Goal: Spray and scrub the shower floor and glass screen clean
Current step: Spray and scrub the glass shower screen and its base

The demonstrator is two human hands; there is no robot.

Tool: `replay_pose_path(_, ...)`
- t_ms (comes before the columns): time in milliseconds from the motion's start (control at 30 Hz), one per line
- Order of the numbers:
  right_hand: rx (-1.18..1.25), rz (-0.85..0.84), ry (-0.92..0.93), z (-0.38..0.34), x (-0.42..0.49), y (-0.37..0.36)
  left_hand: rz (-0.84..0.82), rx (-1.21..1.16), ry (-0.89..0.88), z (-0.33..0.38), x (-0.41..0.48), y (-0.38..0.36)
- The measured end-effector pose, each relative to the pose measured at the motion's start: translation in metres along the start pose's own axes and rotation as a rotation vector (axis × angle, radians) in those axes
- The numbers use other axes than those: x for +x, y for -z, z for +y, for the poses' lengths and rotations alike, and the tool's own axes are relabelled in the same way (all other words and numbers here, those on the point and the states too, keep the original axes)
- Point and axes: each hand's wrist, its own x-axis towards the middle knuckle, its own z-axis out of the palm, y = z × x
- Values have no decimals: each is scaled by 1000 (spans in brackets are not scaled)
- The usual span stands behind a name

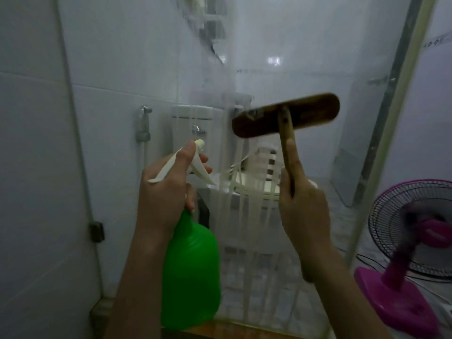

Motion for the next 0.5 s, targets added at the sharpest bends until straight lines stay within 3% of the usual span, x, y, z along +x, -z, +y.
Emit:
replay_pose_path(100, -23, 7, 58, -4, 31, -1, 57, -38, 17, -3, -24, 6)
replay_pose_path(300, -123, -213, -49, 21, -76, 14, 66, 11, 14, 1, -42, 7)
replay_pose_path(500, -172, -153, 155, -21, 30, -5, 160, 127, -15, 5, -57, 4)
